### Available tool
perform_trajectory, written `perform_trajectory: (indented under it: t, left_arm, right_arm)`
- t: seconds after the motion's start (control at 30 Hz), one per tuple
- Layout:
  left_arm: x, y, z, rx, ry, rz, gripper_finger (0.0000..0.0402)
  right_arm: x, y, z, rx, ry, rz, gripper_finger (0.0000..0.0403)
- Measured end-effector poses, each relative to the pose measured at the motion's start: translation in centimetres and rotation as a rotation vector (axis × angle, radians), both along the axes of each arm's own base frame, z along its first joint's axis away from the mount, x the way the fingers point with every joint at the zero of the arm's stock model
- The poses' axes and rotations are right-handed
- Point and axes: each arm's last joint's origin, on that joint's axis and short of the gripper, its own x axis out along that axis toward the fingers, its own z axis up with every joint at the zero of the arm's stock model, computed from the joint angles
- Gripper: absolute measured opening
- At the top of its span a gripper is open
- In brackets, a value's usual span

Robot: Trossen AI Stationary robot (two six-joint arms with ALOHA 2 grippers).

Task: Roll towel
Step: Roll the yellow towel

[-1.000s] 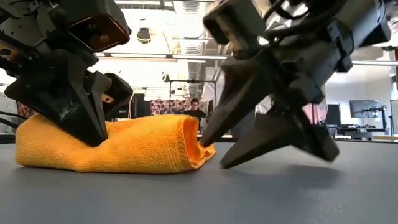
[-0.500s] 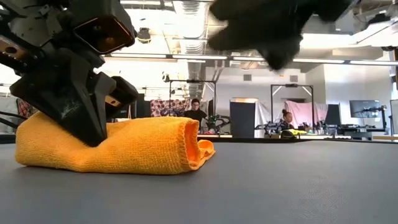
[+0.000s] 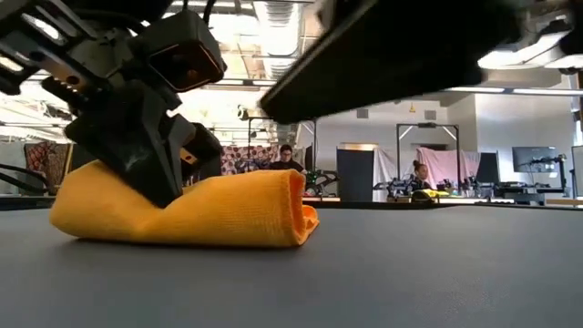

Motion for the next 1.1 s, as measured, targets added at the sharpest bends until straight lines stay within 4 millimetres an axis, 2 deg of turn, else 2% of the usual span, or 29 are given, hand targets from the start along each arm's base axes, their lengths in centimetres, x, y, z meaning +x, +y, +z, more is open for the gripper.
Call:
perform_trajectory:
  t: [0.2, 0.4, 0.67, 0.83, 0.97, 1.1]
  left_arm:
    - [0.4, 1.0, 0.1, -0.049, 0.007, -0.023, 0.0000]
    - [0.7, 1.8, 0.1, -0.087, 0.016, -0.032, 0.0000]
    - [0.9, 2.8, 0.1, -0.104, 0.026, -0.016, 0.0000]
    - [1.1, 3.3, 0.1, -0.111, 0.023, -0.009, 0.0000]
    - [1.4, 3.5, 0.5, -0.141, -0.020, -0.030, 0.0000]
    - [1.6, 3.6, 1.1, -0.142, -0.067, -0.044, 0.0000]
  right_arm:
    - [1.1, 0.4, -0.5, -0.162, 0.044, 0.013, 0.0154]
    - [1.4, -0.8, -1.6, -0.233, 0.135, 0.005, 0.0154]
    - [2.3, -1.8, -2.9, -0.235, 0.157, -0.022, 0.0154]
    - [2.8, -2.8, -2.8, -0.150, 0.160, -0.113, 0.0150]
    - [3.2, -3.6, -2.8, -0.031, 0.157, -0.215, 0.0122]
    - [3.4, -4.0, -2.8, 0.062, 0.165, -0.256, 0.0064]
